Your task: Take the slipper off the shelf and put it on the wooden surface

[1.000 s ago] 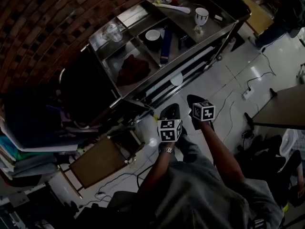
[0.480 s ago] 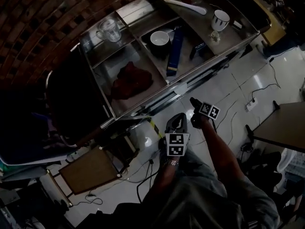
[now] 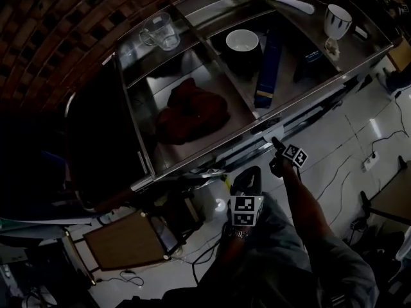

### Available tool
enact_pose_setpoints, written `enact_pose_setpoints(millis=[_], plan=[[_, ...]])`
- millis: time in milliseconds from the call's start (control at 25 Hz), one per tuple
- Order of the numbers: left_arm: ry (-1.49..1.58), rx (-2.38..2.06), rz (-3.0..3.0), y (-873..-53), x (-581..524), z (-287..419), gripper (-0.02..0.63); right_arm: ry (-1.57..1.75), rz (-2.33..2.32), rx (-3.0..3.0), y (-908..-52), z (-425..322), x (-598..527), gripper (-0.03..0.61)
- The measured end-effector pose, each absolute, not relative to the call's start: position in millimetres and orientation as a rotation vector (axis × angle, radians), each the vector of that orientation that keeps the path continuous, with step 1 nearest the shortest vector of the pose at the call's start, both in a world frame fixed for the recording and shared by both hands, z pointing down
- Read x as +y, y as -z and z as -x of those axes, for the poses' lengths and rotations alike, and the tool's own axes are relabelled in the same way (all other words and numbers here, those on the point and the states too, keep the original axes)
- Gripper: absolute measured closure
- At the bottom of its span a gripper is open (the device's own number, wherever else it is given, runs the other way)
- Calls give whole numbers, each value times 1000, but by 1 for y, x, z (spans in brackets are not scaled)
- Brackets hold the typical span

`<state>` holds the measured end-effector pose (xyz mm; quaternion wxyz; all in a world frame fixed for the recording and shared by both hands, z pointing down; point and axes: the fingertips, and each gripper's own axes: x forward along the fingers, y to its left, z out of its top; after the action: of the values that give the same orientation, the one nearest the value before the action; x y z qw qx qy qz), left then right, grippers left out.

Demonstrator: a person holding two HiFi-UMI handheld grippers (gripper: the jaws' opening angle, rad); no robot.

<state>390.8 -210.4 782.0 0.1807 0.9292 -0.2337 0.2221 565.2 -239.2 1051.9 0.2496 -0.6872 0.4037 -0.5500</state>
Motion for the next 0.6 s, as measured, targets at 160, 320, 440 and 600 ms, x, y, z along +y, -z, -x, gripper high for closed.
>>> enact_pose_setpoints(millis=[160,320,440,600], plan=[[-646,-708,-2602,-796,-219,-368,611,1471,1880,1080,-1070,-566,-251,331],[-649,-717,-2591,-805,-225,-361,610,1404,2090,1220,-1067,-575,-255,465],[-665,-705,-2581,-795,-223,-356,610,1353,2159,1346,-1036,-565,-251,525],[-690,-690,-2584,-749,-225,-356,610,1316,2104,1322,-964,-557,-229,546]])
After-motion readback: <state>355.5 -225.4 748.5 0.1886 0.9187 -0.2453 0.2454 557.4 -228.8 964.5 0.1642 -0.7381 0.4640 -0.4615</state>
